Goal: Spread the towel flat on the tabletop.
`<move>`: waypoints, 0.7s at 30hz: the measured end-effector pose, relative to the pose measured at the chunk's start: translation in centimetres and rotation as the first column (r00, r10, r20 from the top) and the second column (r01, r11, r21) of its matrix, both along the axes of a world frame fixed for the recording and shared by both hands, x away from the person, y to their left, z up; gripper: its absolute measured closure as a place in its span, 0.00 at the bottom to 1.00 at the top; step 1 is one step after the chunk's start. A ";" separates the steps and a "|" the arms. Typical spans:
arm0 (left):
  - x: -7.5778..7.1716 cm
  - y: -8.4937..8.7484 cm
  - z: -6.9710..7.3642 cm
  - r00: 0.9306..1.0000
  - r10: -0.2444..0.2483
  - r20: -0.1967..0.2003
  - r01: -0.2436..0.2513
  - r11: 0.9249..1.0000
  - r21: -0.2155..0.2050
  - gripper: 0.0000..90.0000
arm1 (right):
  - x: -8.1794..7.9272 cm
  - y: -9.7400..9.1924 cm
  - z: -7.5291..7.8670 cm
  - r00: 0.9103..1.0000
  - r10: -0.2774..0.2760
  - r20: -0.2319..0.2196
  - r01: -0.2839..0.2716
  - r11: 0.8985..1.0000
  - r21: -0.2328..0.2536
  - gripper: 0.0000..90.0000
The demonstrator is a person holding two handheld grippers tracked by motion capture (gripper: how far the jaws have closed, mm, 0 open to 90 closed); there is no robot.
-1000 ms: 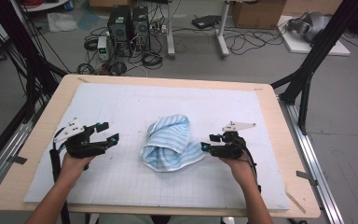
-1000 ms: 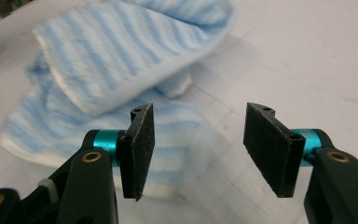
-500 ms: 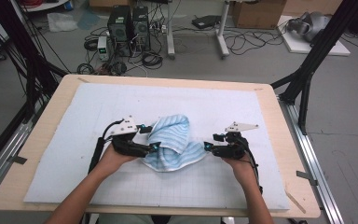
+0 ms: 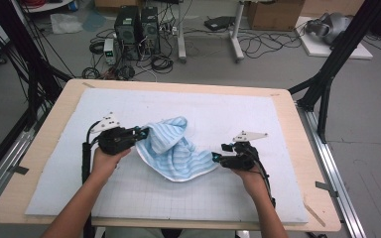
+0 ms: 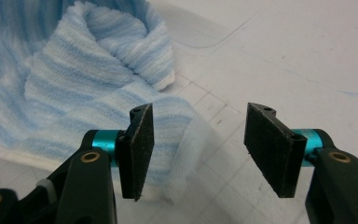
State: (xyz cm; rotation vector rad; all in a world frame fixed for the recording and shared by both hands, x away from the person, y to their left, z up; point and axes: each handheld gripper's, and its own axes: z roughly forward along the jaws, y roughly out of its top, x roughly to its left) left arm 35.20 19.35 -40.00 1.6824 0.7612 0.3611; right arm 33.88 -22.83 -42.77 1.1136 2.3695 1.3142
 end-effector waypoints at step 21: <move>2.4 1.4 1.2 0.994 0.112 0.013 -0.112 0.994 -0.010 0.93 | -2.2 6.7 1.5 0.917 0.385 0.104 -0.391 0.919 0.048 0.48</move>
